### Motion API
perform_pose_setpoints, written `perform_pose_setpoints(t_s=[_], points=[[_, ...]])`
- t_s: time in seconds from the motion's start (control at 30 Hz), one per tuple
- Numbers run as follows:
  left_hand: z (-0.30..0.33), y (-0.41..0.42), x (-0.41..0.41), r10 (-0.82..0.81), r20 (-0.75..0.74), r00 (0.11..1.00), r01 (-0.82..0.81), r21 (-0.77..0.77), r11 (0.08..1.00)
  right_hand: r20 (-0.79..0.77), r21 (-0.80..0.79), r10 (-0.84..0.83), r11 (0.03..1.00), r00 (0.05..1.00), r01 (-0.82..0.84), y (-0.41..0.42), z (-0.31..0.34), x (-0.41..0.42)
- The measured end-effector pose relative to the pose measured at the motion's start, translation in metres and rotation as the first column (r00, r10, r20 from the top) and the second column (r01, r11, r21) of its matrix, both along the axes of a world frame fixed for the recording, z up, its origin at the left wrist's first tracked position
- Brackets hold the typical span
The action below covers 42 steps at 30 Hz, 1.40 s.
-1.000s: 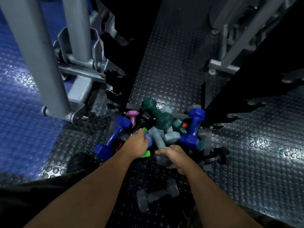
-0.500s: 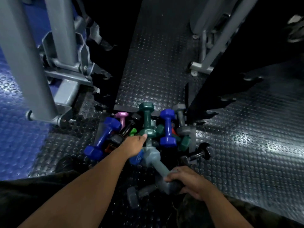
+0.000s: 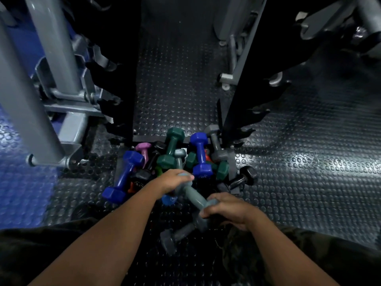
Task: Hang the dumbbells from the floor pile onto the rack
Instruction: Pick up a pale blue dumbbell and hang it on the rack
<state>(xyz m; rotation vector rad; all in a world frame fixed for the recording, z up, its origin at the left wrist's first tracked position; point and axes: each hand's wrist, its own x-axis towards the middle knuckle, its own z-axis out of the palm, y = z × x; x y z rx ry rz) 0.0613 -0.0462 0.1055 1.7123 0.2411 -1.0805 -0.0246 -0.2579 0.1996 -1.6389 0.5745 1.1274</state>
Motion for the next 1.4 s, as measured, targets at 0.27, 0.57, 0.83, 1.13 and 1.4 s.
perform_pose_setpoints(t_s=[0.27,0.57,0.83,1.13,1.4], points=[[0.022,-0.007,-0.001,0.123,0.295,0.948,-0.192,0.22,0.956,0.3,-0.208,-0.102,0.963,0.948,0.169,0.004,-0.001,0.016],[0.112,-0.02,0.031,0.119,0.586,0.802,-0.341,0.284,0.896,0.586,-0.293,-0.105,0.897,0.804,0.33,0.009,0.046,0.058],[0.213,-0.04,0.034,0.178,0.673,0.718,-0.367,0.149,0.918,0.741,-0.239,-0.089,0.892,0.665,0.384,-0.036,0.126,0.073],[0.253,-0.055,0.003,0.471,0.364,0.804,-0.421,-0.212,0.882,0.813,-0.07,-0.239,0.865,0.531,0.497,-0.073,0.183,0.046],[0.296,-0.068,-0.012,0.623,0.198,0.756,-0.522,-0.391,0.758,0.891,0.065,-0.294,0.836,0.346,0.544,-0.089,0.215,0.048]])
